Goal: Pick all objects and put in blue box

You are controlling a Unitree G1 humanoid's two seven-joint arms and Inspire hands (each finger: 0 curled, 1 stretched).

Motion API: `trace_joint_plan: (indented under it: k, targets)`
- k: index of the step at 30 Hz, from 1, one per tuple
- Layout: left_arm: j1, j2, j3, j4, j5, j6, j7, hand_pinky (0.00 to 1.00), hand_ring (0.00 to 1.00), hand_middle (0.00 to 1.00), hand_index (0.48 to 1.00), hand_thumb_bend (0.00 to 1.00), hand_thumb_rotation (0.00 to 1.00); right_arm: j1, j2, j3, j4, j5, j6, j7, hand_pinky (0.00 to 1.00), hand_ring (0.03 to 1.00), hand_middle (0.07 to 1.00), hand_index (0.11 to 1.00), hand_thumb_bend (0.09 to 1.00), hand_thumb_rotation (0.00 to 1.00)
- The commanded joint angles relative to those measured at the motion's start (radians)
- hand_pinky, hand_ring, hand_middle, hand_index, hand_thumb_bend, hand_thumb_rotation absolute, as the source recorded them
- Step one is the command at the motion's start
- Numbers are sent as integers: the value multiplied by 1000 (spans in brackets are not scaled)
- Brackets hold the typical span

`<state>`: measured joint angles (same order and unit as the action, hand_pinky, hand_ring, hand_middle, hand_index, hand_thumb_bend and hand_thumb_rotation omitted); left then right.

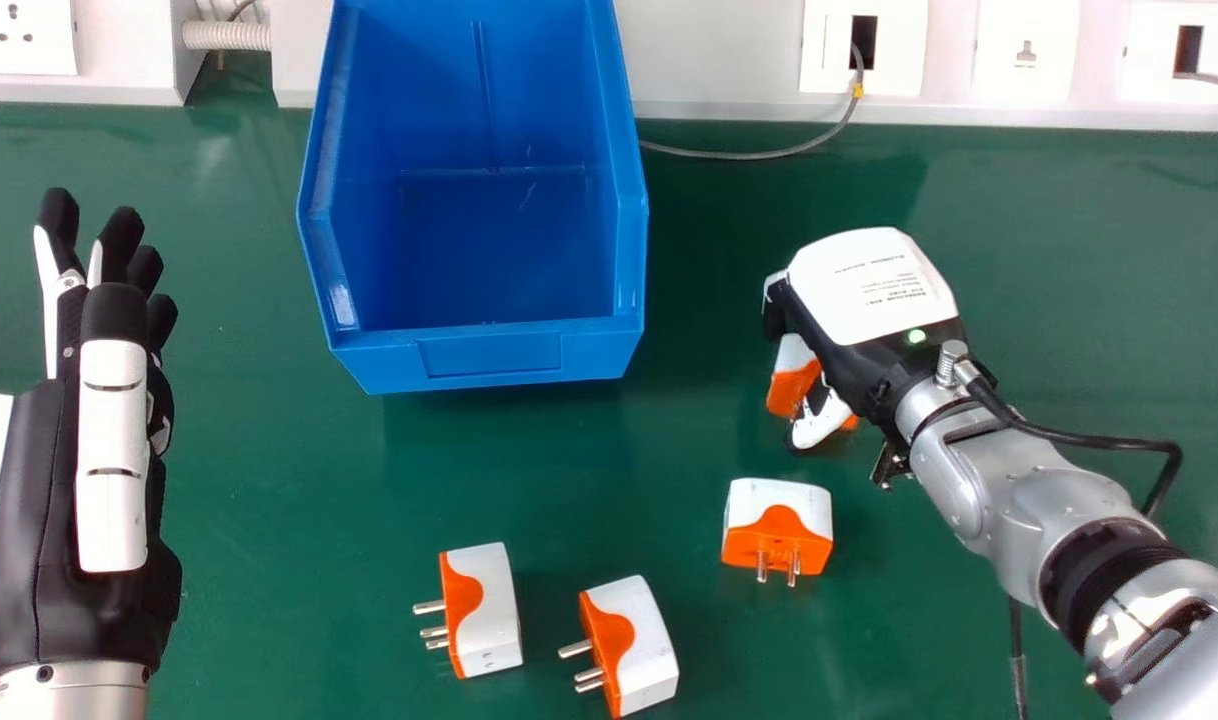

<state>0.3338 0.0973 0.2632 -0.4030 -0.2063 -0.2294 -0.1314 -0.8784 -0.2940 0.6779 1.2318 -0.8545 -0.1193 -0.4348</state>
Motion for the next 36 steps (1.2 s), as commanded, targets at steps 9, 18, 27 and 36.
trace_joint_plan:
  k: [9, 18, 27, 36]
  targets:
    - [7, 8, 14, -32, -15, -14, -5, 1000, 1000, 1000, 1000, 586, 950, -10, -30, -26, 21, 22, -7, 14, 297, 437, 544, 536, 488, 0]
    - [12, 11, 13, -33, -30, -20, -23, 1000, 1000, 1000, 1000, 558, 940, -2, -39, -72, 7, 60, -53, -32, 312, 443, 537, 530, 489, 0]
    - [32, -7, 23, -36, -25, -24, -6, 1000, 1000, 1000, 1000, 557, 923, 46, -175, -156, -181, 79, -160, -175, 312, 443, 531, 508, 491, 0]
    - [20, -5, 19, -25, -18, -23, 1, 1000, 1000, 1000, 1000, 549, 942, 381, -349, -365, -914, 130, -111, 8, 292, 408, 486, 534, 489, 0]
